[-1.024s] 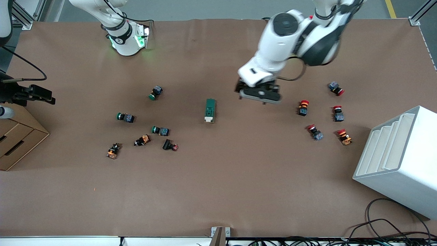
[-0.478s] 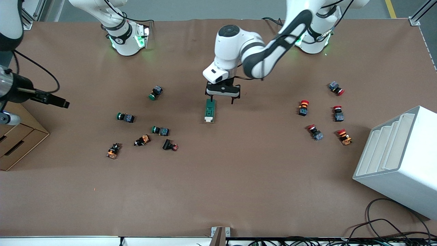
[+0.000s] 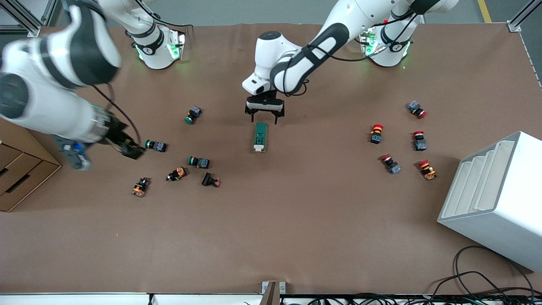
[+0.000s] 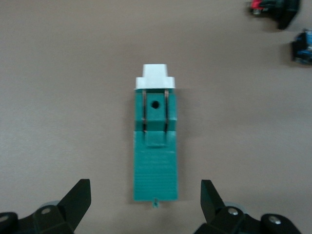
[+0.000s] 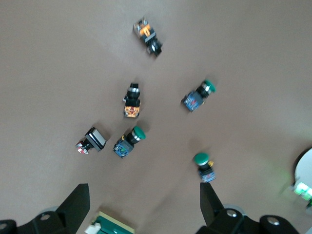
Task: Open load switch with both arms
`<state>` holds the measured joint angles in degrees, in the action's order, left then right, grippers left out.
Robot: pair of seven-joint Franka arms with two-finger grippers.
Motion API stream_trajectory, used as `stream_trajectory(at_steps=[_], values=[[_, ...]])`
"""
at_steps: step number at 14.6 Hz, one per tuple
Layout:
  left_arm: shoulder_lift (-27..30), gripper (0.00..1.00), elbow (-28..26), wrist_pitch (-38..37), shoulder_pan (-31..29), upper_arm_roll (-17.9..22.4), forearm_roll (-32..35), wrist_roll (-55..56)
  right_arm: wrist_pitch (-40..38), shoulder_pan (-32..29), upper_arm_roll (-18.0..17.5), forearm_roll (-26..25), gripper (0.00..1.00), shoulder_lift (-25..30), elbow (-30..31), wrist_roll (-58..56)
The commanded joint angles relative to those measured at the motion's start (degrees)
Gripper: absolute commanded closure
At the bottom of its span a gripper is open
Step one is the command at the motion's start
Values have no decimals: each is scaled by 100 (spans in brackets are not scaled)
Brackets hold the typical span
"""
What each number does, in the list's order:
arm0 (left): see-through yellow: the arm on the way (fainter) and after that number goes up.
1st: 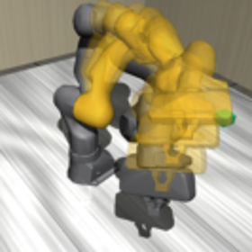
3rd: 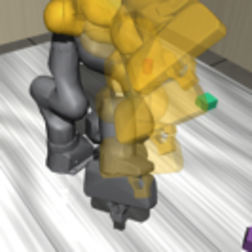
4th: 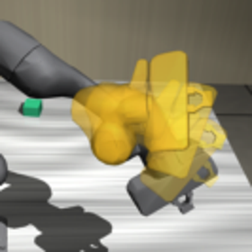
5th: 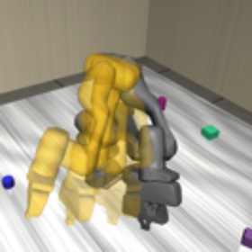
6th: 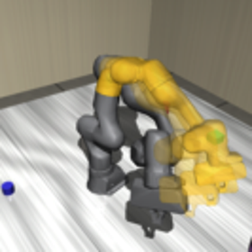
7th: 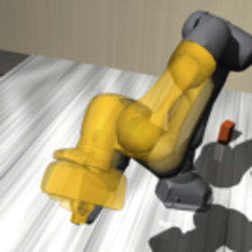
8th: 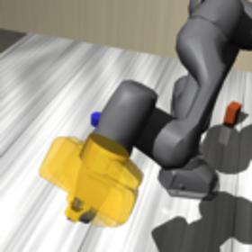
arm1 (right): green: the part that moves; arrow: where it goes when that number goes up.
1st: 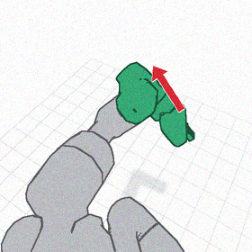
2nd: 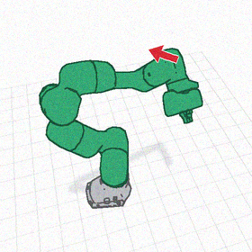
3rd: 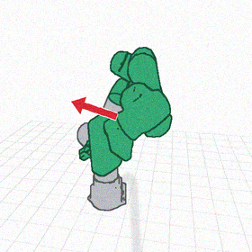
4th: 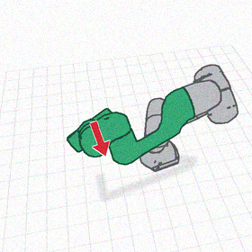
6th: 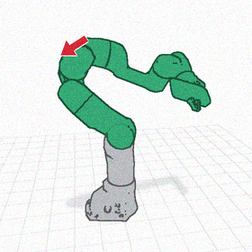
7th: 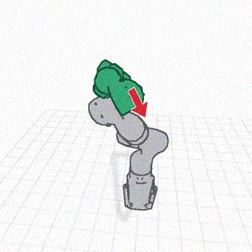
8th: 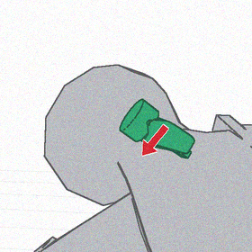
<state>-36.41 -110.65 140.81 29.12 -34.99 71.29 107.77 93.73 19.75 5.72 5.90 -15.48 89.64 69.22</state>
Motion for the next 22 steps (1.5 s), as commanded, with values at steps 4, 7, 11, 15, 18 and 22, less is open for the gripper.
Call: stream_trajectory(at_steps=[4, 7, 11, 15, 18, 22], values=[[-199, 1, 18, -1002, 515, 62, 1720, 1895, 234, 906, 69, 104, 0, -1473, -929, 2383], [-436, 2, -8, -1565, 727, 62, 2422, 2404, 251, 1258, 52, 130, 0, -2492, -1868, 3358], [-700, 2, -53, -1977, 999, 97, 2749, 2846, 734, 1505, 17, 559, 0, -2960, -2073, 4107], [-1122, 2, -114, -2629, 1210, 97, 3434, 3434, 673, 1778, -1, 771, 0, -3101, -2038, 4108], [-1114, 2, -123, -2629, 1219, 97, 3532, 3461, 708, 1884, -1, 1307, 0, -3267, -1942, 4091], [-1236, 2, -185, -2638, 1219, 124, 4156, 3865, 699, 2059, -1, 1581, 0, -3567, -1942, 4090]])
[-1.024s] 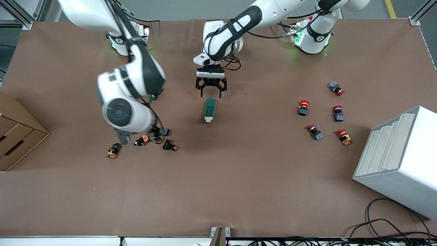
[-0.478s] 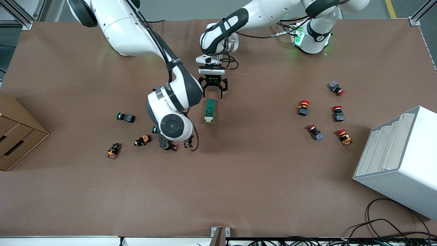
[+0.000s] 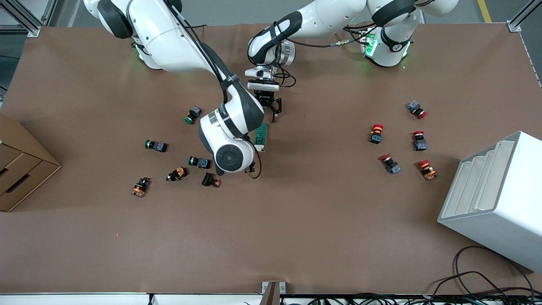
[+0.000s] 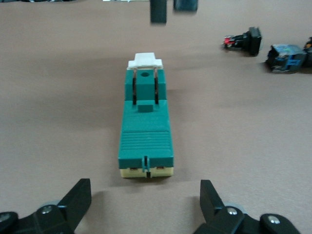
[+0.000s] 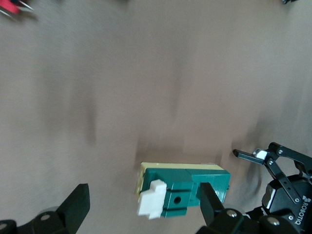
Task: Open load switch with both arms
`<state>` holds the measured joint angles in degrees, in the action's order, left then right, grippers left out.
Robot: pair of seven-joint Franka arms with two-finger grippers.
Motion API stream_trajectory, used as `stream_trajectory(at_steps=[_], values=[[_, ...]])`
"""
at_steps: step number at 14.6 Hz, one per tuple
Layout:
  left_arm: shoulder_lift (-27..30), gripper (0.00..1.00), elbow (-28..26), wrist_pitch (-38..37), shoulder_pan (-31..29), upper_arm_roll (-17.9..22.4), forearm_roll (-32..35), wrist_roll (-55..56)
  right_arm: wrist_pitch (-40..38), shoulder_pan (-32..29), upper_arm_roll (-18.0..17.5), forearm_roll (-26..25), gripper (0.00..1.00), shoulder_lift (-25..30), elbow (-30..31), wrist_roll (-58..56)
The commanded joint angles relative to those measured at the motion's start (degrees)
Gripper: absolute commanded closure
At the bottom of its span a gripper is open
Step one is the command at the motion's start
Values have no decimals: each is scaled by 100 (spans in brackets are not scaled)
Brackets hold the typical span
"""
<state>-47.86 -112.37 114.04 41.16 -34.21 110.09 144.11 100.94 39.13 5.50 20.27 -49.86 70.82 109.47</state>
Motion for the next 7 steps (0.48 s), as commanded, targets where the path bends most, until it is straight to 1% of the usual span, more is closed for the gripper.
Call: stream_trajectory(at_steps=[1, 4, 7], values=[[-92, 2, -22, 40, 15, 55, 277, 231, -13, 164, 22, 161, 0, -146, -60, 83], [-110, 1, -48, -57, 15, 55, 277, 231, -57, 287, 13, 188, 0, -155, -42, 83], [-127, 1, -48, -57, 15, 55, 277, 240, -101, 323, 13, 495, 0, -155, 63, 83]])
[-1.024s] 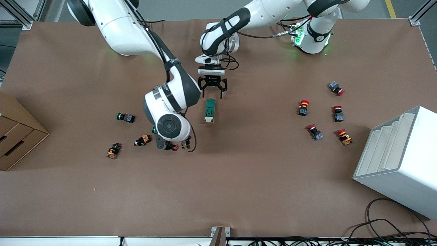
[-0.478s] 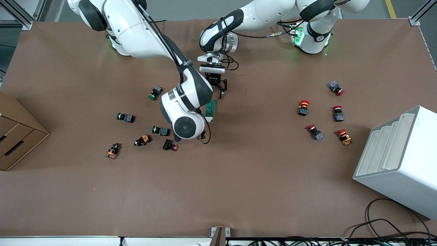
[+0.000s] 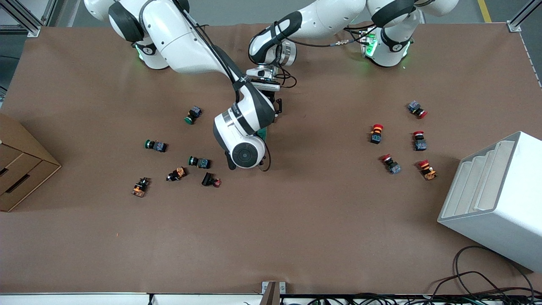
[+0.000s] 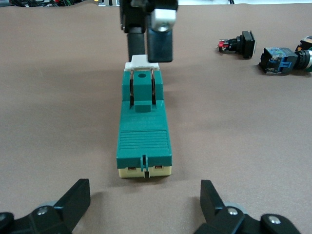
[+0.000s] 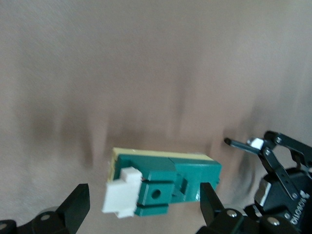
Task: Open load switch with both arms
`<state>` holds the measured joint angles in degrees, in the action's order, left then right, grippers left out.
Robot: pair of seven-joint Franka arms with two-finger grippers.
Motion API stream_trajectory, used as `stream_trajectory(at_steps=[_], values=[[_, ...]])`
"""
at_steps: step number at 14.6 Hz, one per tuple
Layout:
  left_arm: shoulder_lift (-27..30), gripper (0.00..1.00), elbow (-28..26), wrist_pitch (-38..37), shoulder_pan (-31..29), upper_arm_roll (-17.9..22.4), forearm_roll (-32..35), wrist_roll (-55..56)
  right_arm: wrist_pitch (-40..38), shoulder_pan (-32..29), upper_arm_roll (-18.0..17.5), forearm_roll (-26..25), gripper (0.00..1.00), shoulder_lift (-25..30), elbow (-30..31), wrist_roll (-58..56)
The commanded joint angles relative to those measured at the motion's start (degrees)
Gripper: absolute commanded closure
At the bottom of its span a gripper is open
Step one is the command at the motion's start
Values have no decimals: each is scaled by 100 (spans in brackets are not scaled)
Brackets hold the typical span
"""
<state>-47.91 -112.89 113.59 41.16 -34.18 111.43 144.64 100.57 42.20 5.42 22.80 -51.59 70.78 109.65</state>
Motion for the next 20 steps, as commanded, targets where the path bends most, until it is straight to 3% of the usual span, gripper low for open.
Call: stream_trajectory(at_steps=[1, 10, 20], values=[[-122, 1, 4, -21, 15, 51, 142, 187, -81, 51, 20, 260, 0, 17, 76, 66], [-122, 1, 12, -21, 6, 51, 142, 187, -960, 8, 20, 269, 0, 87, 23, 13], [-105, 1, 21, -21, -29, 51, 142, 187, -1338, 51, -58, 295, 0, 219, -38, 48]])
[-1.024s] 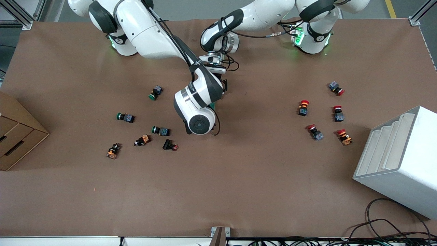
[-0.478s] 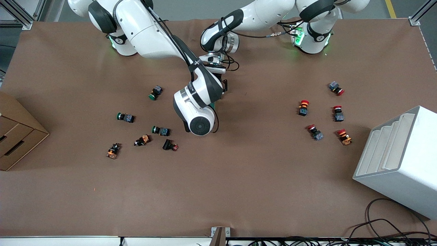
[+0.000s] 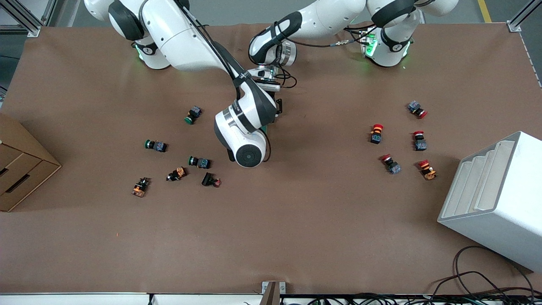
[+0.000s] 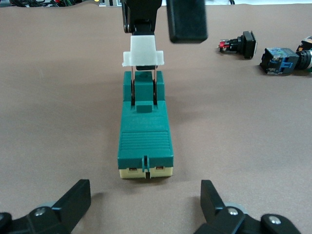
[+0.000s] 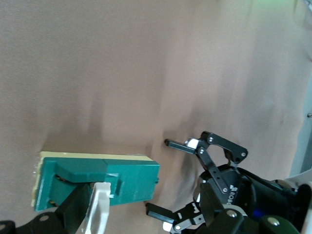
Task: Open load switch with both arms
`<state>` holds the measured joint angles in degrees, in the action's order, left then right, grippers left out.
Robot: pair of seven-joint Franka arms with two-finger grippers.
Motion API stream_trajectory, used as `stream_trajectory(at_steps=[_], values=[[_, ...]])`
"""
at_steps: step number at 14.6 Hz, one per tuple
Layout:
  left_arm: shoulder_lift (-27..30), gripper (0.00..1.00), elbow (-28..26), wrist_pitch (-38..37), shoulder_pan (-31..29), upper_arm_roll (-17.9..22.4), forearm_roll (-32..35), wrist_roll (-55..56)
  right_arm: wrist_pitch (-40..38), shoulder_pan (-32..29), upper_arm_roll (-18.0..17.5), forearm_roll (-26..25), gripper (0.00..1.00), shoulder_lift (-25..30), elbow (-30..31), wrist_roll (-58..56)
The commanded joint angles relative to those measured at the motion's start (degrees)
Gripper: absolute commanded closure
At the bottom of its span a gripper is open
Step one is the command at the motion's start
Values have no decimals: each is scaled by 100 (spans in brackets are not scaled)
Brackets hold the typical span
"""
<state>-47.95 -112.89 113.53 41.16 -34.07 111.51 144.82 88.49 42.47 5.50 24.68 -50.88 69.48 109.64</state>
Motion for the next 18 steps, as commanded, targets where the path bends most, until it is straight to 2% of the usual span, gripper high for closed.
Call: stream_trajectory(at_steps=[1, 4, 18], values=[[-101, 1, 21, -15, -29, 41, 134, 169, -131, 42, -101, 116, 0, 149, 92, 57], [-101, 1, 30, -15, -38, 41, 134, 169, -139, 68, -110, 301, 0, 192, 92, 101], [-92, 0, 56, -15, -90, 41, 134, 169, -386, 244, -93, 274, 0, 184, 118, 84]])
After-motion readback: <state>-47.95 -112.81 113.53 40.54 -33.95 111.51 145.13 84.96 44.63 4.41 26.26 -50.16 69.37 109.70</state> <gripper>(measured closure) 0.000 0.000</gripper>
